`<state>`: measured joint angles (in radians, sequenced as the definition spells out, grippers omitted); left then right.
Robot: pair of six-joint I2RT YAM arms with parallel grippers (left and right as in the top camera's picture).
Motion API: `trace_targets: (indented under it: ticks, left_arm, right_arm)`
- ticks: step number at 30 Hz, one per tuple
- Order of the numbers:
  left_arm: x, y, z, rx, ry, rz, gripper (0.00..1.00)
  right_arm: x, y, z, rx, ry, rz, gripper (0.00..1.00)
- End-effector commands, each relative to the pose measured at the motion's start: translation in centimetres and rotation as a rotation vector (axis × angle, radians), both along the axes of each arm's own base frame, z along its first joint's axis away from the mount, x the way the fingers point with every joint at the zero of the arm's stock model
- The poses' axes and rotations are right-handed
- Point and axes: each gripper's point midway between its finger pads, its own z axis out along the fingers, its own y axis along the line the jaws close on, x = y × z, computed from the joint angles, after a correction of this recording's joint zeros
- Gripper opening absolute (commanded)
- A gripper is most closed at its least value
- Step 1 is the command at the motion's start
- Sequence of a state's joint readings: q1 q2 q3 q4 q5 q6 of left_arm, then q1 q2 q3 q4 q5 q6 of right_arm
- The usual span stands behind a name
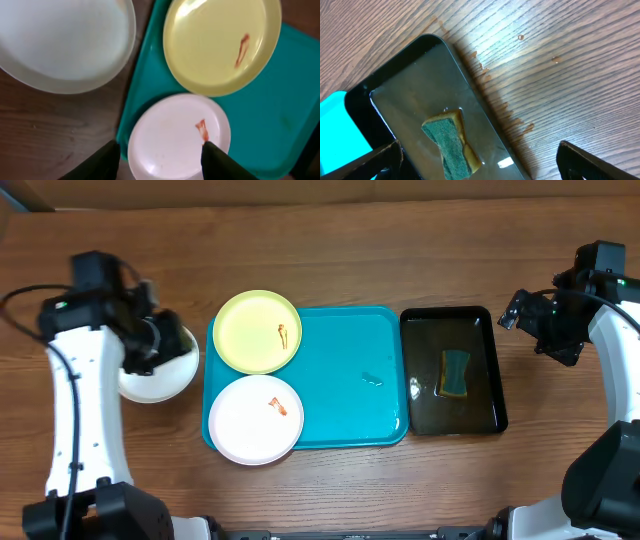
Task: Clean dirty plates on tray and stack at the side
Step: 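Release the white plate and move the left gripper to the pink-white plate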
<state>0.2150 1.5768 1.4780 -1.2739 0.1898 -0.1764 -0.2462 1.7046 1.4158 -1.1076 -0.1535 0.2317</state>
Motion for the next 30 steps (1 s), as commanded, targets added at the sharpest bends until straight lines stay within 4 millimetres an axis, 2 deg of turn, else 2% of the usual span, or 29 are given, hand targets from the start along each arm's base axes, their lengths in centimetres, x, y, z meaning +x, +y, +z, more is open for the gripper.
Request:
trace_targets:
  ticks: [1,4,8,13,17,20,25,30]
  left_arm:
    - [-2.6,-1.0,-1.5,0.1,0.139,-0.03,0.56]
    - [-5.5,-0.9,-2.5,0.185,0.272,0.038,0.57]
    - [-8.3,-2.2,-3.5,0.188,0.345,0.1,0.57]
    - [-10.6,-2.7,-4.5,0.192,0.335,0.119,0.56]
    - [-12.2,-2.7,-4.5,0.188,0.316,0.167,0.56]
    - [-12.3,-2.3,-4.6,0.202,0.256,0.2,0.57]
    - [-12.7,-2.1,-7.8,0.208,0.235,0.243,0.58]
    - [-12.0,-2.5,-10.8,0.179,0.202,0.244,0.6]
  right_arm:
    - [0.6,0.0,1.1,-0.004,-0.038,-0.002,1.0]
    - [0.6,0.0,1.1,-0.004,-0.038,-0.002,1.0]
    - [0.6,0.0,1.1,-0.004,-0.038,-0.002,1.0]
    - [0.6,0.0,1.1,-0.004,-0.038,-0.002,1.0]
    - [0.6,0.0,1.1,-0.004,-0.038,-0.002,1.0]
    - [0.6,0.0,1.1,-0.004,-0.038,-0.002,1.0]
    - [0.6,0.0,1.1,-0.004,-0.038,-0.002,1.0]
    - [0.6,0.0,1.1,-0.004,-0.038,-0.002,1.0]
